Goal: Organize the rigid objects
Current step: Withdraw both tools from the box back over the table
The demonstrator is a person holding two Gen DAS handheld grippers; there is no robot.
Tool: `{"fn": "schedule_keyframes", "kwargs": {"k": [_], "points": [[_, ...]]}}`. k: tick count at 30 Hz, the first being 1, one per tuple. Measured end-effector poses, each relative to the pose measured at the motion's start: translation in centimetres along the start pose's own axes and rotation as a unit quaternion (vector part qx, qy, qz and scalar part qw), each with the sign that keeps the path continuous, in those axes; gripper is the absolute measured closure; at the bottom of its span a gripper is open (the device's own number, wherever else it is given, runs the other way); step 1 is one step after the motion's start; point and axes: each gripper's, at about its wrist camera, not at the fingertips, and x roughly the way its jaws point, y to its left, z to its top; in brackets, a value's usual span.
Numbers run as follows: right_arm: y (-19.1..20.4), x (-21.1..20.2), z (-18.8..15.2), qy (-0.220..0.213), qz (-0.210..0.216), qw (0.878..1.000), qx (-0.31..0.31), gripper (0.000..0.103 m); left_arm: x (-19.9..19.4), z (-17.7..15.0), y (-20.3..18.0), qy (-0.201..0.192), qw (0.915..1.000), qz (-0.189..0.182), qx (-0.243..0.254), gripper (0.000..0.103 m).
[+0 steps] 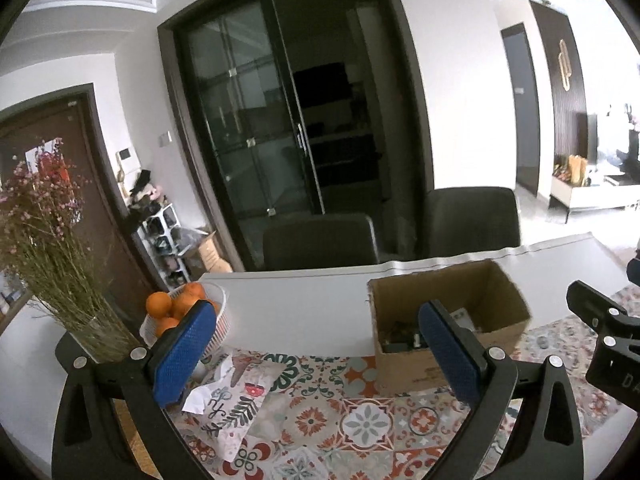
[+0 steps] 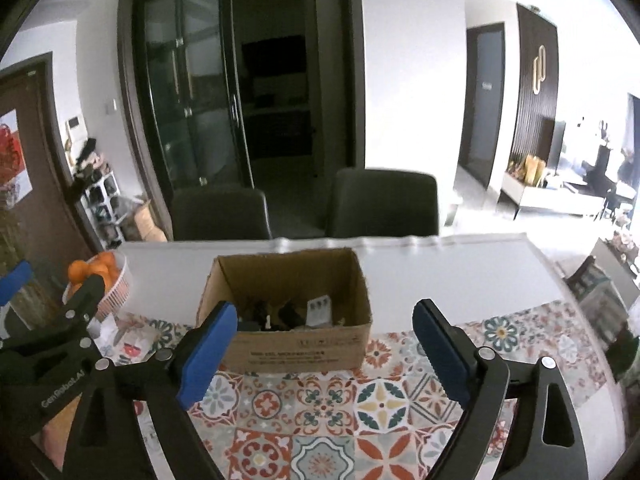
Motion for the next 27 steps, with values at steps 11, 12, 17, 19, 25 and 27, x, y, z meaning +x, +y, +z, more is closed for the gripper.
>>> {"fn": "schedule_keyframes", "kwargs": {"k": [11,12,17,19,25,27], "points": [[0.1,-8.2,-0.8,-0.078,-0.036,0.996,-0.016,0.006,-6.6,-1.0,1.4,-0.037,0.9991,-0.001,-0.021,0.0],[0.1,-8.7,-0.9,-0.082,-0.038,0.996,-0.017,0.006,-7.0,-1.1,1.4,-0.04,0.999,0.0,-0.021,0.0],[0.1,-11.1,-1.6,-0.103,-0.046,0.993,-0.016,0.003,-9.3,-1.7,2.1,-0.047,0.9983,-0.017,-0.028,0.0],[0.2,-11.8,-2.0,-0.107,-0.043,0.993,-0.013,0.003,-9.9,-1.9,2.3,-0.049,0.9981,-0.023,-0.031,0.0],[0.3,-12.7,-3.3,-0.102,-0.03,0.994,-0.008,0.003,-10.8,-2.8,2.6,-0.047,0.9974,-0.042,-0.036,0.0],[0.3,-12.6,-3.6,-0.101,-0.029,0.994,-0.008,0.003,-11.0,-3.0,2.7,-0.048,0.9972,-0.044,-0.036,0.0]]}}
